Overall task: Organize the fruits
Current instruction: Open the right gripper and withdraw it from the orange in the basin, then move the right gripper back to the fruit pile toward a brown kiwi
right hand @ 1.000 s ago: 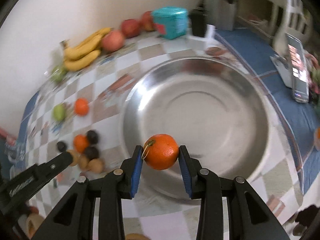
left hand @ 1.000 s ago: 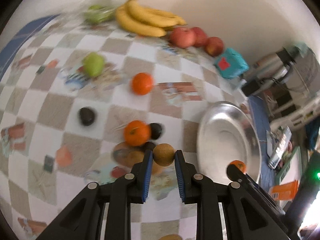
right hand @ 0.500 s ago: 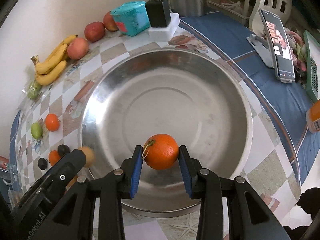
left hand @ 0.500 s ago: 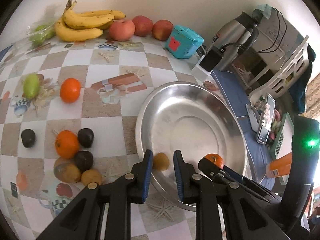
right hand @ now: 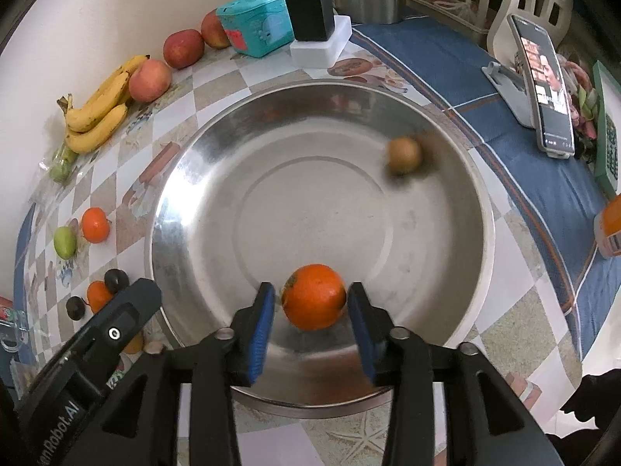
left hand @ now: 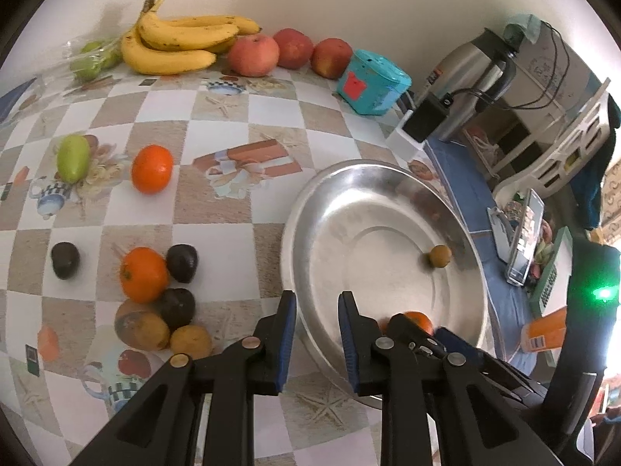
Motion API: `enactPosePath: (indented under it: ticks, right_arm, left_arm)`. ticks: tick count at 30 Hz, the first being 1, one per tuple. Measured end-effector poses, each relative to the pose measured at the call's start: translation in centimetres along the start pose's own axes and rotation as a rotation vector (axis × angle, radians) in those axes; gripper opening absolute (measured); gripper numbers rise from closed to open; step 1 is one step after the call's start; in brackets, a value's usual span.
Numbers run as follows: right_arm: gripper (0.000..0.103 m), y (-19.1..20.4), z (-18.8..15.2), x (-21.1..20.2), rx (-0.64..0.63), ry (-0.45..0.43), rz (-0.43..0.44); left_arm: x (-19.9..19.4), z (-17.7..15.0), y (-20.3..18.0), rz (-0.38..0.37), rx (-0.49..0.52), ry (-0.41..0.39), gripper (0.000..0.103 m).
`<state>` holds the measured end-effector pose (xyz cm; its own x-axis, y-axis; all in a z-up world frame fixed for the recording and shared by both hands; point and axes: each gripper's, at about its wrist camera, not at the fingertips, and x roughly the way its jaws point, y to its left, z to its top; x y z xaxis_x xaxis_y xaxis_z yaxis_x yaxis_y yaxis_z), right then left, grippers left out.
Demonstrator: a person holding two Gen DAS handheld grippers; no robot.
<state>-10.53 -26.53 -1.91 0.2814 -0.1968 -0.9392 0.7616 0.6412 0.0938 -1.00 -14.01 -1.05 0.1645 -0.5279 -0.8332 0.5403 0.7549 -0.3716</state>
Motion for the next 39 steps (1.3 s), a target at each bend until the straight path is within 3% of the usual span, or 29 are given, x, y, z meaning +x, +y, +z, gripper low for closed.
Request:
enactPosePath:
  ticks: [6,11,15,25,32,39]
  right_arm:
    - [0.066,0.1,-0.1,-0.4,-0.014,-0.020,-0.007]
    - [0.067,0.7,-0.2,-0.4,-0.058,-0.022,-0.014]
    - [0.067,0.9,-0.2,-0.7,-0.070,-0.036,-0.009]
    - [0.067,1.4,-0.5,-1.2,-0.087,-0.053,-0.002]
    - [0.067,1.7,-0.5,-1.1,-0.098,-0.055,-0.002]
    - [0.067,2.3,-0.6,-1.2,-0.125,-0.058,0.008]
  left_arm:
    - [-0.5,0.2,0.5,0.019,-0.019,0.000,0.028]
    - [-1.2,0.2,1.2,0.112,-0.016,-0.005,0.049]
    - [-1.7,0.2,2.1,0.190,-0.026,-0.008,0.060]
    - [-2.5,0.1,6.6,0.414,-0.151,0.021,0.065]
    - [-2.8,0.0,8.0,0.465,-0.198,0.028,0.065]
    - [-2.8,-0.1,8.8,0.476,-0.228,0.040,0.086]
